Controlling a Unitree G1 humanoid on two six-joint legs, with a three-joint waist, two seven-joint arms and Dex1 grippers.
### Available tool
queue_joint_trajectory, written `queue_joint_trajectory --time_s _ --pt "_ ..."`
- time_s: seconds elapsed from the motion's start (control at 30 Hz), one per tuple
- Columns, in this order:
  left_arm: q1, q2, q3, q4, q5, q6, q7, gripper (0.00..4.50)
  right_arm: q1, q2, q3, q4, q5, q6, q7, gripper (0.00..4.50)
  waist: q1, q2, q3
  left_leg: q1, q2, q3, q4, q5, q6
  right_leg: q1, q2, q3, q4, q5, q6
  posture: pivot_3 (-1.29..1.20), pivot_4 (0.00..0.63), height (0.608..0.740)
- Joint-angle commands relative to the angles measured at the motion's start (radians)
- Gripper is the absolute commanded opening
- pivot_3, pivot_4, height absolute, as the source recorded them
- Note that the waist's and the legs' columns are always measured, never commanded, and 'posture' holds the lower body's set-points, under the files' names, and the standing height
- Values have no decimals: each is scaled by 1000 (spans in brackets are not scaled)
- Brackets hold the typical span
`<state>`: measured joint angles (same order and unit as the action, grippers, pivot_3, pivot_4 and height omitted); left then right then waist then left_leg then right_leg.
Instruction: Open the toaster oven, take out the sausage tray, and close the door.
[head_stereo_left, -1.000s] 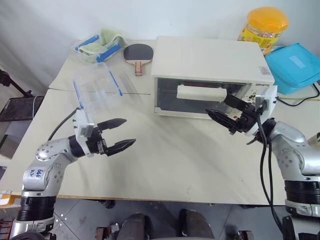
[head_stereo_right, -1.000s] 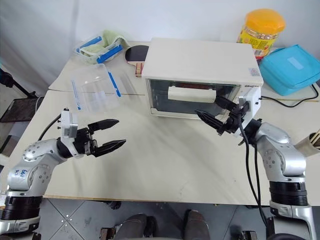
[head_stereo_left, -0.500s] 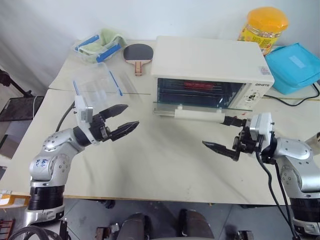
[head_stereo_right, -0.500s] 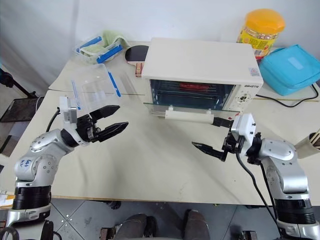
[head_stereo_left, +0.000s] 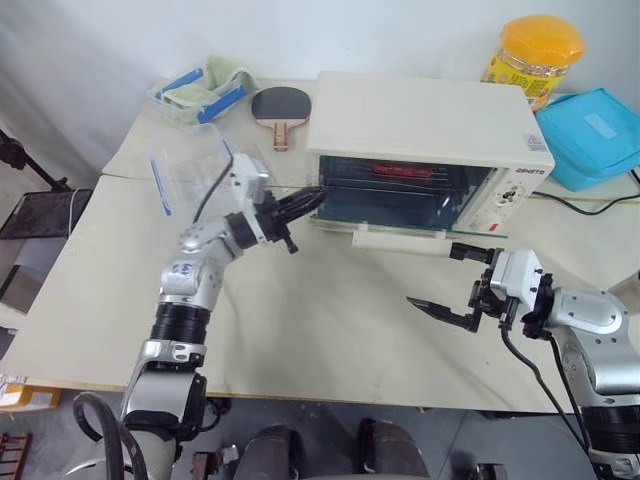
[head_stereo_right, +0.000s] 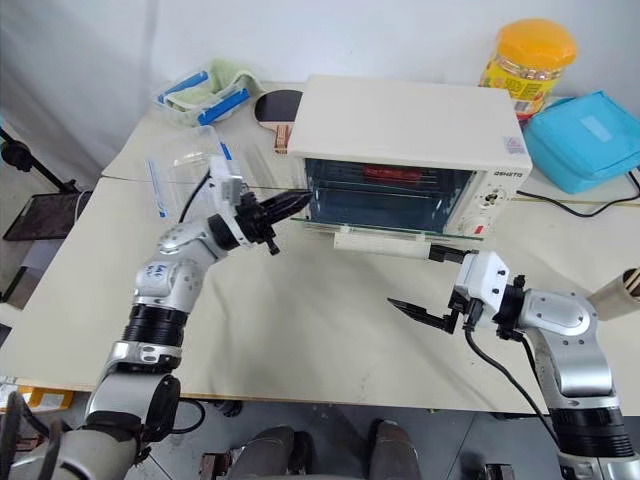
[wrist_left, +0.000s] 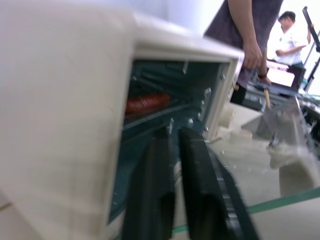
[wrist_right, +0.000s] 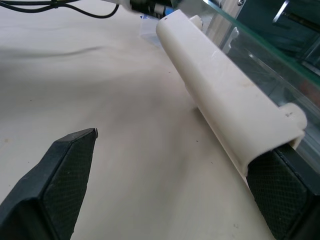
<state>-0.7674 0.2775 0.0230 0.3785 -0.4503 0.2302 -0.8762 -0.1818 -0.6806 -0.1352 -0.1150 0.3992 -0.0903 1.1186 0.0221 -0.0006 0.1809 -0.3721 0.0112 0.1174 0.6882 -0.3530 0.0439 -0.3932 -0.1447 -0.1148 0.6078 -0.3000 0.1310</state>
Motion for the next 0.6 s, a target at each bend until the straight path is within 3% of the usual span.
queue_joint_trajectory --time_s 0.03,0.13,0.43,0.6 --pt "-27 -10 -14 26 37 -36 -13 22 24 -4 -30 -30 6 -32 -16 4500 1 0 0 0 0 0 0 0 0 0 0 0 0 0 0 0 150 740" --pt "-17 -14 -31 45 55 -43 -37 22 97 -1 -66 -58 5 -40 -56 4500 4 0 0 0 1 0 1 0 0 0 0 0 1 0 0 0 150 740" --pt "69 0 -110 9 122 -65 -120 22 521 54 -328 -142 -6 -91 -207 4500 5 0 0 -2 1 -2 5 -1 1 2 -1 0 0 1 2 0 150 740" --pt "110 -5 -122 -1 150 -81 -101 22 566 28 -422 -177 9 -69 -246 4500 -3 0 0 1 3 0 6 0 1 3 -1 3 2 1 1 0 150 740"
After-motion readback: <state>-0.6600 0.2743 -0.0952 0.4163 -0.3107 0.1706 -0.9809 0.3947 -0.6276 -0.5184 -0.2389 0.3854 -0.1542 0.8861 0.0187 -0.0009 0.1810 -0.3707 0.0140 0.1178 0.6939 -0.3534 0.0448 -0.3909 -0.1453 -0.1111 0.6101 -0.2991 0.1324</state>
